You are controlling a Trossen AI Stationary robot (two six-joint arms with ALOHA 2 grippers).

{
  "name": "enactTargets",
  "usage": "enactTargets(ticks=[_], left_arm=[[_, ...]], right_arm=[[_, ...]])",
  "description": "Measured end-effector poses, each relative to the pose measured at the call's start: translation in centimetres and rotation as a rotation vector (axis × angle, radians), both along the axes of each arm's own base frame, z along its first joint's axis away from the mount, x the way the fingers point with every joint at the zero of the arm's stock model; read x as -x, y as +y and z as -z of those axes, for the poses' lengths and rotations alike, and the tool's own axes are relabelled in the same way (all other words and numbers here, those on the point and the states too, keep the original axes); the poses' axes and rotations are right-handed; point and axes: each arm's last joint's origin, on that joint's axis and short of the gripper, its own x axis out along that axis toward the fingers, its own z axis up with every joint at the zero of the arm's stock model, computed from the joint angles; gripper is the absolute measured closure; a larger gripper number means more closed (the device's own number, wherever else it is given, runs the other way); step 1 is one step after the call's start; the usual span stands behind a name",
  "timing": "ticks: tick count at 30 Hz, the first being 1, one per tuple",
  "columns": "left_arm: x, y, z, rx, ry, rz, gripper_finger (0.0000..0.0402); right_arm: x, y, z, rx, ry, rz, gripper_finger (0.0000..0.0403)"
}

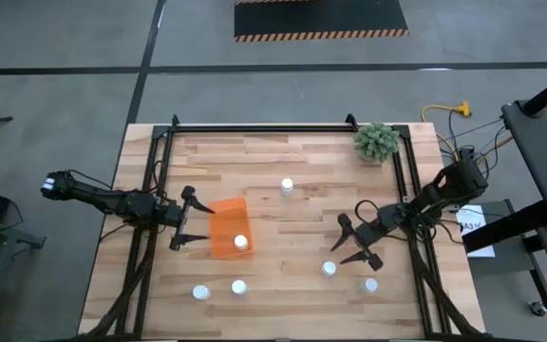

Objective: Pick and place pill bottles into a basket
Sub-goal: Put the white medicine bottle into the orange bin

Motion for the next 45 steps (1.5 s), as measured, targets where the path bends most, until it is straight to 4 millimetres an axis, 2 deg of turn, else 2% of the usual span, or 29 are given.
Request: enactTargets(ticks=[13, 21, 35, 45], left_arm=[[0.0, 0.0, 0.0, 0.0, 0.0, 0.0, 0.0056], [0.0, 0.0, 0.0, 0.0, 0.0, 0.0, 0.0056], [0.0, 0.0, 0.0, 0.0, 0.0, 0.0, 0.0056], [0.0, 0.0, 0.0, 0.0, 0.0, 0.0, 0.0056]], right_arm=[[0.2, 0.5, 0.5, 0.017, 0.047, 0.01, 0.02], [-0.7, 0.9, 0.9, 0.041, 0.118, 0.0, 0.02], [-1.0, 1.4, 0.9, 0.045, 0.131, -0.026, 0.02], [-2.0, 1.8, 0.8, 0.068, 0.151, -0.03, 0.02]])
